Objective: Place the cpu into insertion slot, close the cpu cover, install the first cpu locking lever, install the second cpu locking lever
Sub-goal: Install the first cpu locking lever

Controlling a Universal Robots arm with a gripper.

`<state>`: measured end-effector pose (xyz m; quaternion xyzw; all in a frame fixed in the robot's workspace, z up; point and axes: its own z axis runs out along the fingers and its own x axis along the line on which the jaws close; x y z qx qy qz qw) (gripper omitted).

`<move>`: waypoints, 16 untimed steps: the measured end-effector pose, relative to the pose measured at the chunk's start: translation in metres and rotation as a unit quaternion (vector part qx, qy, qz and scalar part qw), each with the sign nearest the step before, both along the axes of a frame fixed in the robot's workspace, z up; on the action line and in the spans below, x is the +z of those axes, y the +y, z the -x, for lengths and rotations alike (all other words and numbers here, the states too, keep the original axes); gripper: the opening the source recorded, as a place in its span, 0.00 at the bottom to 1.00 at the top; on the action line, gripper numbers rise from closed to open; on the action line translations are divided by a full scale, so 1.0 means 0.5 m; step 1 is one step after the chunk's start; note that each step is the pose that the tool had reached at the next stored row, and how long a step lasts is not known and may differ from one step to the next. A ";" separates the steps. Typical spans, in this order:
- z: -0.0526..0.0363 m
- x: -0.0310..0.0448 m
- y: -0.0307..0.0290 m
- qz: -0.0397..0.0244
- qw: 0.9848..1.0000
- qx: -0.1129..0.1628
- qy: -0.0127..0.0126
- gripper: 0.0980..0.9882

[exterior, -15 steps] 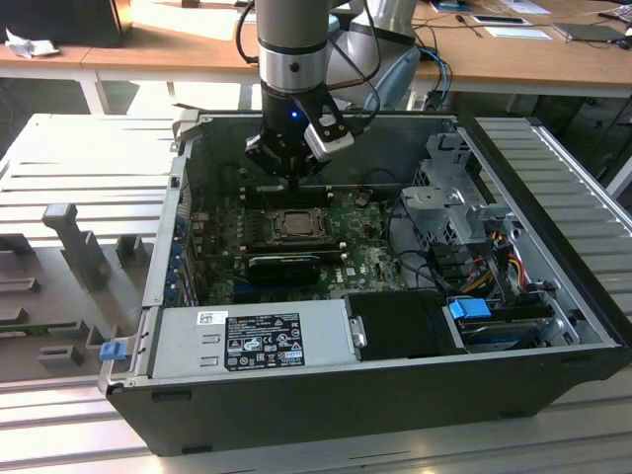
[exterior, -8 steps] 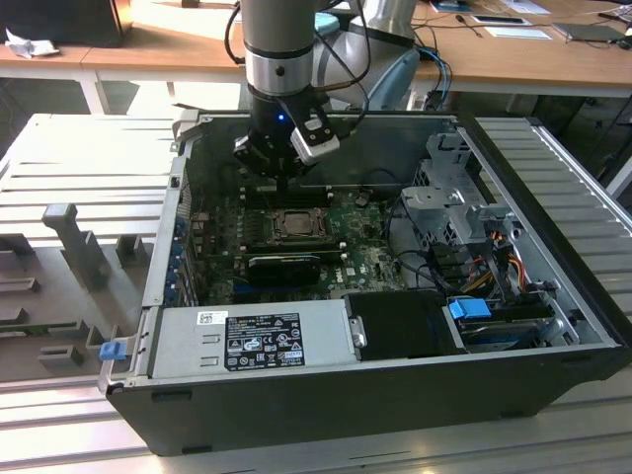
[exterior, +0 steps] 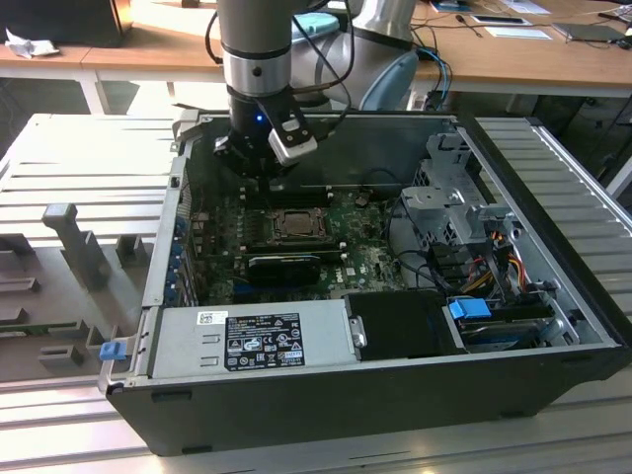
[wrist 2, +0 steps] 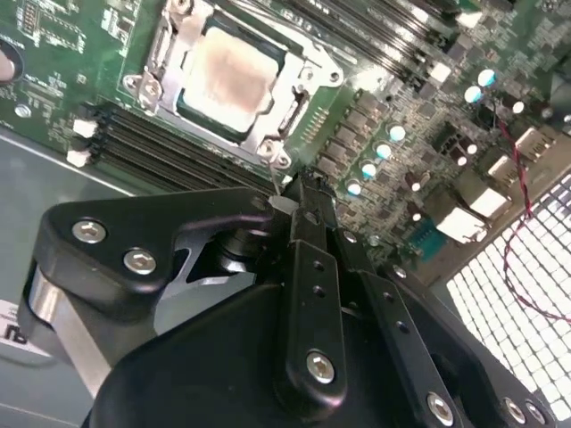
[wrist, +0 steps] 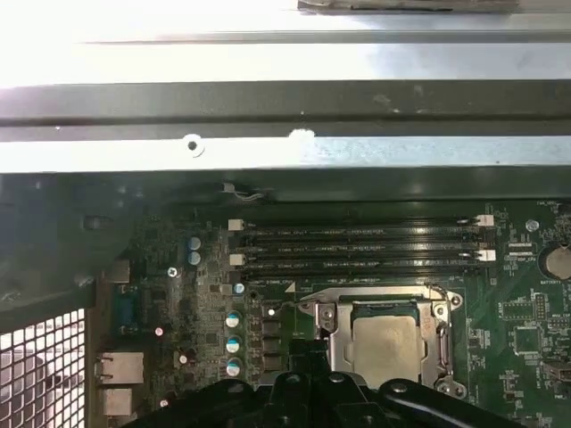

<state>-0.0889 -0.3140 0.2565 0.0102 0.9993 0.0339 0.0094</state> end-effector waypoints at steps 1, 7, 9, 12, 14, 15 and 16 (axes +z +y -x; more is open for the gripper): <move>0.005 0.000 0.001 0.000 1.000 0.000 0.000 0.01; 0.043 0.000 0.010 0.000 1.000 0.000 0.000 0.01; 0.047 0.000 0.018 0.000 1.000 0.000 0.000 0.01; 0.046 -0.001 0.047 0.000 1.000 0.000 0.001 0.01; 0.030 -0.001 0.050 0.000 1.000 0.000 0.003 0.01; 0.021 -0.001 0.050 0.000 1.000 0.000 0.003 0.01; 0.018 -0.002 0.050 0.000 1.000 0.000 0.003 0.01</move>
